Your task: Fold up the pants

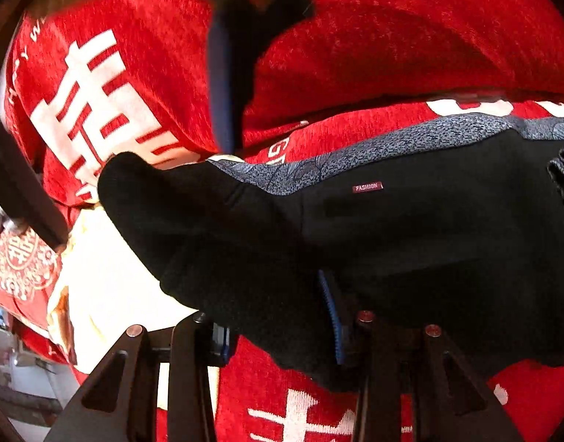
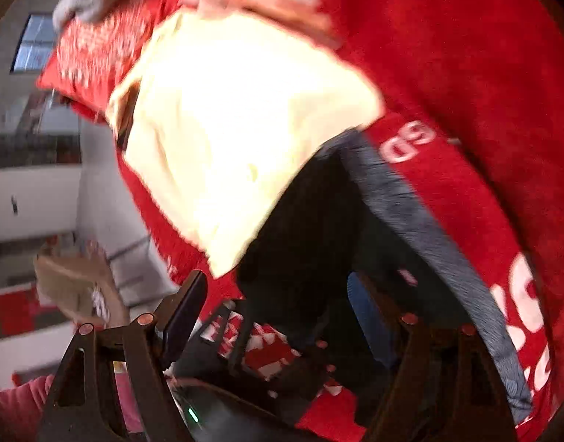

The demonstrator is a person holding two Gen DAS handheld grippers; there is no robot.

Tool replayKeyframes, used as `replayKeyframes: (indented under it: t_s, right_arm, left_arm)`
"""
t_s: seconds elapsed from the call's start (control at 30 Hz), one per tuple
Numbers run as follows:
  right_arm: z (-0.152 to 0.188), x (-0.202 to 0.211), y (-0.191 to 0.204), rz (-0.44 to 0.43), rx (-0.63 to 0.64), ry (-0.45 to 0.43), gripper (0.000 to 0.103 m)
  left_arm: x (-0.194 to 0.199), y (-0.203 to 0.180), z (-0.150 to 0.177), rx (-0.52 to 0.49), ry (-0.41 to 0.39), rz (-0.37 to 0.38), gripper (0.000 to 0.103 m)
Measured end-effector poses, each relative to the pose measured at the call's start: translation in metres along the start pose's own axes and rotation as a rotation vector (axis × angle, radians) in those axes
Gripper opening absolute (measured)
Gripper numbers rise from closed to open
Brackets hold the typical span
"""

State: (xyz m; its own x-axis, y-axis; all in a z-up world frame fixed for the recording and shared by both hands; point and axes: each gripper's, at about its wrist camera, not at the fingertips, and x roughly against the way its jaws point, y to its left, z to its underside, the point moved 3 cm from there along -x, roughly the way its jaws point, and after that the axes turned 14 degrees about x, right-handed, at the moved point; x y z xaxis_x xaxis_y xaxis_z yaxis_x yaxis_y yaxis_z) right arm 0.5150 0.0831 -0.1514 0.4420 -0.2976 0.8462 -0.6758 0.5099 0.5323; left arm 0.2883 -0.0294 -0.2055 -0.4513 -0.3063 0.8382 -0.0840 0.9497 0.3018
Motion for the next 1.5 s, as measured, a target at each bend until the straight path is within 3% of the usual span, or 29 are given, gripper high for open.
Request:
replayKeyframes:
  t_s: [0.07,0.13,0.17,0.2,0.27,0.4,0.6,0.77,0.87,1.0,1.13,1.27,1.5]
  right_arm:
    - [-0.006,-0.013,0.0,0.006,-0.002,0.059,0.081]
    - [-0.009,-0.023,-0.002,-0.005,-0.025,0.099,0.072]
    - [-0.008,-0.027,-0.007,-0.011,-0.053,0.112,0.045]
    - [-0.003,-0.029,-0.012,-0.004,-0.076,0.117,0.026]
    - [0.001,-0.023,-0.015,0.021,-0.072,0.086,0.019]
    - [0.023,0.01,-0.014,-0.007,-0.072,-0.048,0.018]
    - [0.089,0.084,-0.017,-0.12,-0.097,-0.3,0.018]
    - [0.179,0.143,-0.025,-0.171,-0.132,-0.513,0.019]
    - [0.233,0.168,-0.04,-0.176,-0.177,-0.605,0.019]
    - [0.322,0.187,-0.075,-0.197,-0.279,-0.731,0.019]
    - [0.401,0.18,-0.116,-0.212,-0.386,-0.807,0.019]
    - [0.46,0.147,-0.167,-0.207,-0.515,-0.81,0.019]
    - [0.509,0.055,-0.229,-0.279,-0.704,-0.764,0.019]
  left_arm:
    - [0.003,-0.002,0.0,-0.021,-0.017,-0.022,0.04]
    - [0.01,-0.003,0.003,-0.033,-0.026,-0.027,0.04]
    - [0.009,-0.004,0.001,-0.032,-0.022,-0.028,0.04]
    - [0.009,-0.002,0.001,-0.026,-0.006,-0.02,0.04]
    - [0.015,-0.001,-0.001,-0.023,-0.015,0.0,0.04]
    - [0.044,-0.004,-0.014,-0.027,-0.072,0.031,0.04]
    - [0.116,-0.018,-0.037,-0.034,-0.182,0.118,0.04]
    - [0.18,-0.061,-0.046,-0.087,-0.262,0.199,0.04]
    - [0.2,-0.093,-0.055,-0.12,-0.282,0.246,0.04]
    - [0.23,-0.164,-0.047,-0.24,-0.326,0.286,0.04]
    - [0.233,-0.238,-0.028,-0.357,-0.306,0.326,0.04]
    - [0.217,-0.302,-0.004,-0.435,-0.261,0.337,0.04]
    - [0.177,-0.364,0.048,-0.597,-0.182,0.287,0.04]
